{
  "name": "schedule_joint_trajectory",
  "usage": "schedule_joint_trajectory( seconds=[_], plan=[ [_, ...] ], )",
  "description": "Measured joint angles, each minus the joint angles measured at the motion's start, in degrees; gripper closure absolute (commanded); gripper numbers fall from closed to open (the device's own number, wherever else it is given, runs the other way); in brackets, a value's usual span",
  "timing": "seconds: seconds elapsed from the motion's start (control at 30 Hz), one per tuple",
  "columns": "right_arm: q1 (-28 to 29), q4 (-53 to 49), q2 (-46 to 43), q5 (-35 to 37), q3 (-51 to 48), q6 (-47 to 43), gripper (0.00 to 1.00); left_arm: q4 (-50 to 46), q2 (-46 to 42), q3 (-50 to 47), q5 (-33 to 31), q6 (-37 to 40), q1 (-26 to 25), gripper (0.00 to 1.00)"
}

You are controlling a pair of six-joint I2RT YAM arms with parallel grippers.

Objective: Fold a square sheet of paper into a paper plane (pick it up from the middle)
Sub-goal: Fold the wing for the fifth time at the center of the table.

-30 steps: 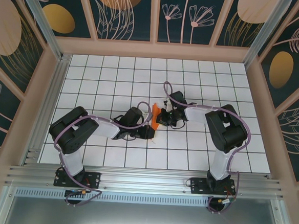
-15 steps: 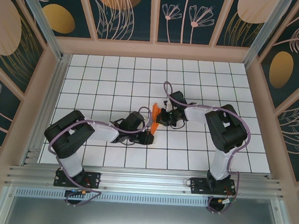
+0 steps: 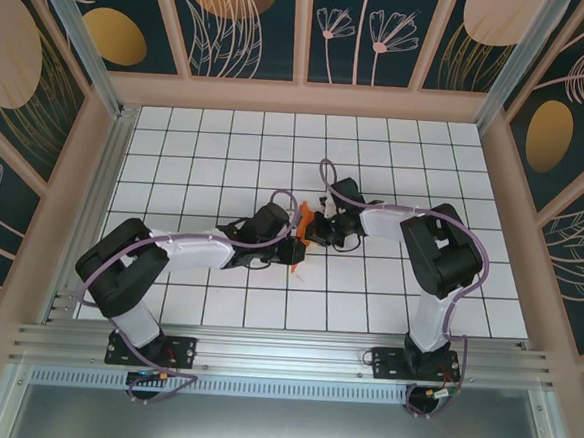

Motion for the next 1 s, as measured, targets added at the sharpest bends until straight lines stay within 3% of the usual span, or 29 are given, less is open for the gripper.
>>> schedule_joint_trajectory(
  seconds=[0.43, 1.0],
  plan=[
    [-0.02, 0.02, 0.11, -0.13, 0.07, -0.02, 0.97, -4.02, 6.1, 2.21, -2.8, 0.09, 0.0, 0.95],
    [-0.02, 0.02, 0.52, -0.37, 0.48, 0.02, 0.97, -10.29, 0.13, -2.51, 1.09, 3.37, -0.98, 0.96]
  ],
)
